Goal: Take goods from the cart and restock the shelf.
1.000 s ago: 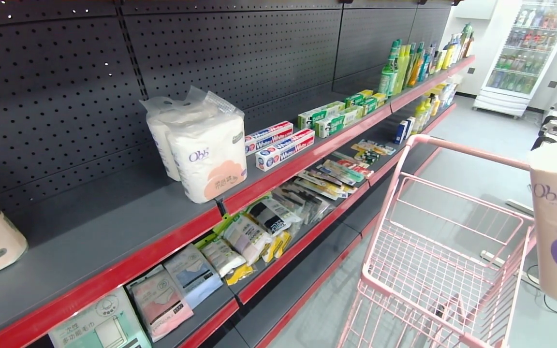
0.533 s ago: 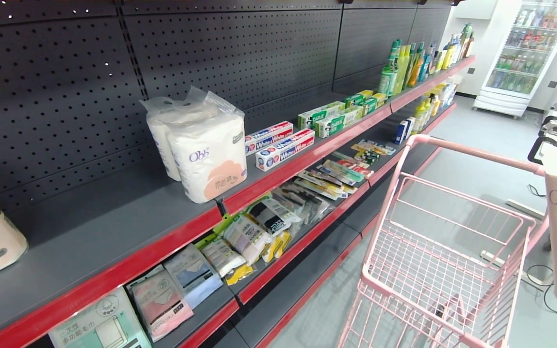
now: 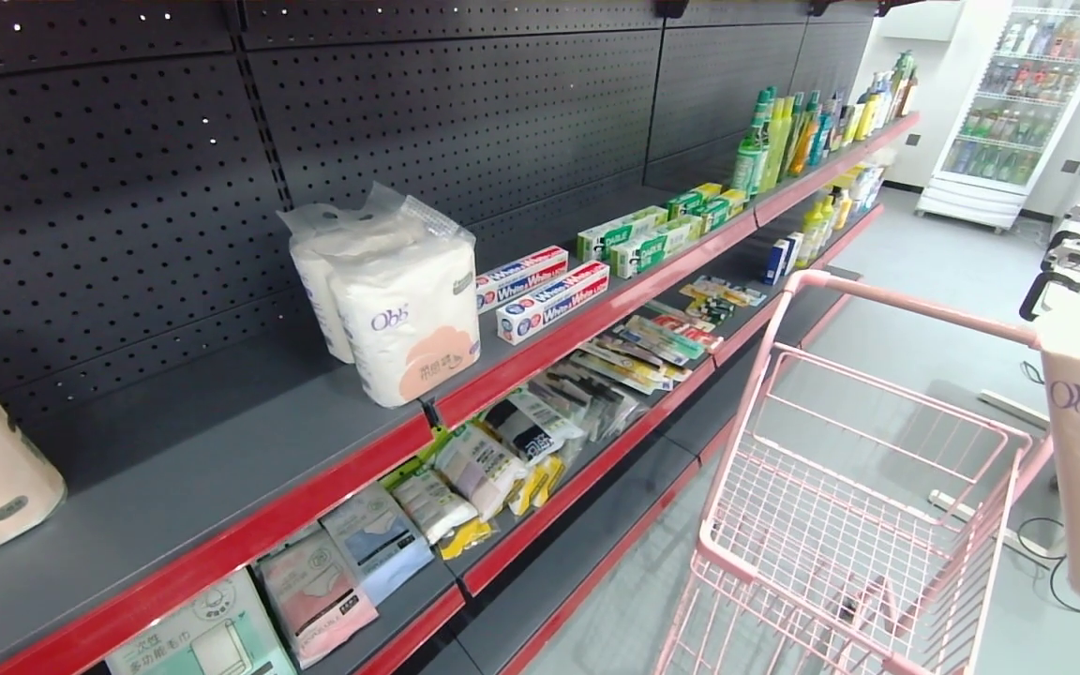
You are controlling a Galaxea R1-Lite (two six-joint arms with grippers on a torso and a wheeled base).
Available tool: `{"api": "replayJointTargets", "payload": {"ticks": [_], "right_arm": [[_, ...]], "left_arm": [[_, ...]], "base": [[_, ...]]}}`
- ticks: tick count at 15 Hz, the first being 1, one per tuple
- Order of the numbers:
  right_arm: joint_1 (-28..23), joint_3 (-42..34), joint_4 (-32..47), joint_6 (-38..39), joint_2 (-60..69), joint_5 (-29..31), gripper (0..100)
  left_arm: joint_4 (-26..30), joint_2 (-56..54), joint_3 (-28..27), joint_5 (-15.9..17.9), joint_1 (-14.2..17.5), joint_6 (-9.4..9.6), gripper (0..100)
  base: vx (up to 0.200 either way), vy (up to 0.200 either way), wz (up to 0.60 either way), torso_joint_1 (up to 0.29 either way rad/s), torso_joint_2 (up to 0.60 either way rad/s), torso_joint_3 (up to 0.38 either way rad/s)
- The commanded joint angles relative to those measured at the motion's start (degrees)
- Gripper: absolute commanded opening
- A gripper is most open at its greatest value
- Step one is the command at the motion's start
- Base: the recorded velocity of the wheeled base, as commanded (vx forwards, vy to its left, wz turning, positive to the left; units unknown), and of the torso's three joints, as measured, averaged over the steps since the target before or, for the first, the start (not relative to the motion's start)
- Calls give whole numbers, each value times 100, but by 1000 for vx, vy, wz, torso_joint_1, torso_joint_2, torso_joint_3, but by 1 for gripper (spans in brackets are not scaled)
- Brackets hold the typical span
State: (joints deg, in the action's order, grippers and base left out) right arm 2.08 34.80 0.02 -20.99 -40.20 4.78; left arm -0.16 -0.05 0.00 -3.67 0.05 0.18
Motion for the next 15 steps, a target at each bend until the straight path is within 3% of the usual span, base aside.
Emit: {"api": "replayJointTargets", "payload": {"ticks": [1, 15], "right_arm": [[2, 9, -11, -1, -128, -3, 0], [20, 88, -55, -63, -383, -21, 0]], "left_arm": [[-2, 5, 0, -2, 4, -1, 100], [-2, 5, 0, -2, 4, -1, 100]], "base": [[0, 0, 0, 163, -369, -198], [0, 0, 0, 159, -322, -171]]}}
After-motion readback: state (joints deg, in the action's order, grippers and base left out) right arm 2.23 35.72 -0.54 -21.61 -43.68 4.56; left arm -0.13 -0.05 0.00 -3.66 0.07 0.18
